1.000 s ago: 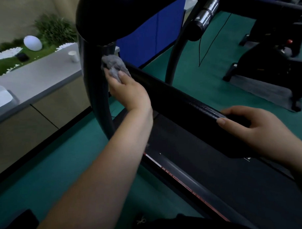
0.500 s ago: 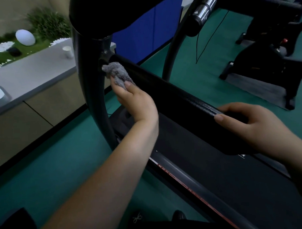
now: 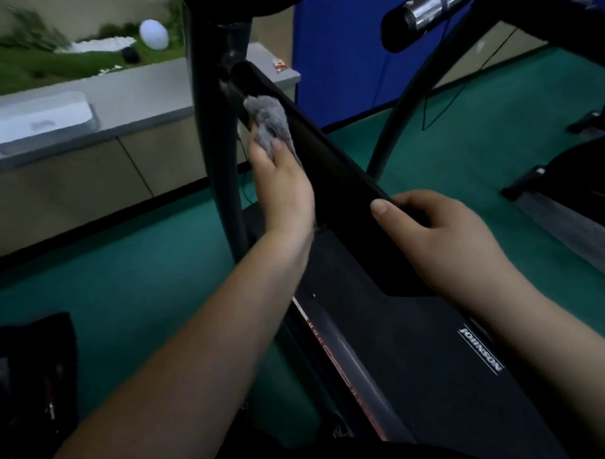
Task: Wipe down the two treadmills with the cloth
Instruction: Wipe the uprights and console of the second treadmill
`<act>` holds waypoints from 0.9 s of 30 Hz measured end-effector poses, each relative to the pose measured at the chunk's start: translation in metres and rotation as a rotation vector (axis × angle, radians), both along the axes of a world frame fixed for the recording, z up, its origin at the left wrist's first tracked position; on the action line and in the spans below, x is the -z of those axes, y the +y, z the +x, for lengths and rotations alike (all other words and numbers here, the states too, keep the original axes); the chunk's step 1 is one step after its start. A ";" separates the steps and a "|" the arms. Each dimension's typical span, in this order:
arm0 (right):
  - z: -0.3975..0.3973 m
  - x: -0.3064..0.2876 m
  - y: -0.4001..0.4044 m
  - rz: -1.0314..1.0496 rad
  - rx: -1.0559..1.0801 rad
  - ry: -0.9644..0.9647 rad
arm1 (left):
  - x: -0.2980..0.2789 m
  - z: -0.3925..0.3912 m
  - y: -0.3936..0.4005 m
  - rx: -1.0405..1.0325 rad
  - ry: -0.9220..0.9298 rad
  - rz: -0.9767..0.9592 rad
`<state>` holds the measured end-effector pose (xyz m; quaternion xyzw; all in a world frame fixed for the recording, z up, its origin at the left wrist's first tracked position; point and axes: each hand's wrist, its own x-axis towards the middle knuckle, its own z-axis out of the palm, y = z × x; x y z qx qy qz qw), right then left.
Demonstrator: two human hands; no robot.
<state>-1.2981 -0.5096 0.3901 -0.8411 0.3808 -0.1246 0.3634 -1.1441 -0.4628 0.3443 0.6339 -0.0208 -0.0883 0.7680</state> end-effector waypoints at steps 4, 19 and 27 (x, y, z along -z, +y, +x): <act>0.003 0.003 -0.006 -0.011 -0.066 -0.021 | 0.014 -0.084 0.011 0.010 -0.110 -0.053; -0.007 0.001 -0.007 0.063 -0.078 -0.111 | 0.021 -0.099 0.057 0.217 -0.171 0.280; -0.048 -0.018 0.009 0.044 -0.282 -0.632 | -0.053 -0.134 0.071 0.009 -0.684 0.557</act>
